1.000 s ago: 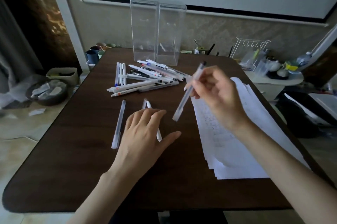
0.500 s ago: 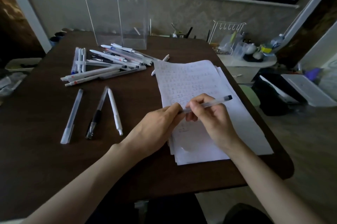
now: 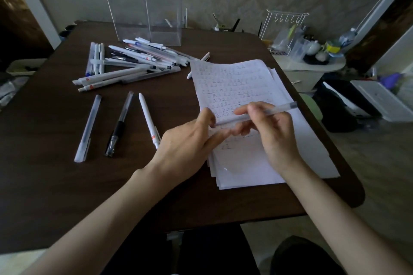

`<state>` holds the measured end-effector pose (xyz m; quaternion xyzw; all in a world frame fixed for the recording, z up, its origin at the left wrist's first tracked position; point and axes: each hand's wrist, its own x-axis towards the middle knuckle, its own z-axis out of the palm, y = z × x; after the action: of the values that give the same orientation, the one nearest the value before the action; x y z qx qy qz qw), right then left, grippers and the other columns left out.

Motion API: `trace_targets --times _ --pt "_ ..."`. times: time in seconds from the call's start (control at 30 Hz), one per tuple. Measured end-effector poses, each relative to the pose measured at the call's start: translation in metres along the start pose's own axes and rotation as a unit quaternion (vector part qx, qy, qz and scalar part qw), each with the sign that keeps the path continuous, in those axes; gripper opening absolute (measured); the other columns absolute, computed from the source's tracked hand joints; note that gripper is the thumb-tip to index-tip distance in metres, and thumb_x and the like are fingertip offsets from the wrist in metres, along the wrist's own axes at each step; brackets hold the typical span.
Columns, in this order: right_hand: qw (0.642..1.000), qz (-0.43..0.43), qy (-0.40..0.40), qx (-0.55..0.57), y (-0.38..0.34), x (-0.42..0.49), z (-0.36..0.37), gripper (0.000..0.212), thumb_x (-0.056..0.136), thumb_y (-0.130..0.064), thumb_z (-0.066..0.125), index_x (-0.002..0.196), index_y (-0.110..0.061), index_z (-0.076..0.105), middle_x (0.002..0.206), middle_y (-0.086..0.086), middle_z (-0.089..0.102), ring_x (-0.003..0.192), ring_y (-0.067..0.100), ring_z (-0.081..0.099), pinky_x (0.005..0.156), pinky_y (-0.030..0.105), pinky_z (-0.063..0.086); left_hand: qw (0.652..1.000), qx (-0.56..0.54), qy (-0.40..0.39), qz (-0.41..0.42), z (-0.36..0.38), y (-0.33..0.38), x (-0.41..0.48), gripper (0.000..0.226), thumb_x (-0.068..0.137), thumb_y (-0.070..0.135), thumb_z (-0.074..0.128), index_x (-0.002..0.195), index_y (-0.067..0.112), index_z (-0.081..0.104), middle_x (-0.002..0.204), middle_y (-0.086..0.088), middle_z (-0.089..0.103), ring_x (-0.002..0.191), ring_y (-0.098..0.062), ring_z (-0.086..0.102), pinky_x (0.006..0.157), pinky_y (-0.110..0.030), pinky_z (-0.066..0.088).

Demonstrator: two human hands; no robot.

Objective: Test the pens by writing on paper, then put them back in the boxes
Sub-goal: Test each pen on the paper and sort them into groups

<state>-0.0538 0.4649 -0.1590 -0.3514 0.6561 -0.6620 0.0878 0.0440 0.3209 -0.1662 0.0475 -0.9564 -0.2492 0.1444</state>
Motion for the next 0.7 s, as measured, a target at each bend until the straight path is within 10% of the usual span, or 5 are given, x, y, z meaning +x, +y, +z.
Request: trace_targets --times 0.13,0.7 --pt "0.994 -0.001 0.107 0.0 0.0 0.0 -0.008 0.022 0.088 -0.023 0.058 0.072 -0.01 0.052 0.048 -0.001 0.055 0.045 0.01 0.05 0.049 0.019 0.041 0.997 0.074 0.001 0.017 0.002 -0.002 -0.03 0.06 0.084 0.07 0.029 0.13 0.032 0.039 0.107 0.007 0.049 0.098 -0.014 0.05 0.079 -0.03 0.043" --pt "0.984 0.099 0.01 -0.149 0.014 -0.005 -0.01 0.031 0.071 -0.008 0.057 0.055 -0.013 0.031 0.049 0.009 0.029 0.044 0.017 0.027 0.042 0.031 0.022 0.989 0.117 -0.019 0.091 0.009 -0.001 -0.05 0.047 0.093 0.053 0.03 0.127 0.034 0.057 0.095 0.001 0.045 0.081 -0.016 0.046 0.067 -0.033 0.041"
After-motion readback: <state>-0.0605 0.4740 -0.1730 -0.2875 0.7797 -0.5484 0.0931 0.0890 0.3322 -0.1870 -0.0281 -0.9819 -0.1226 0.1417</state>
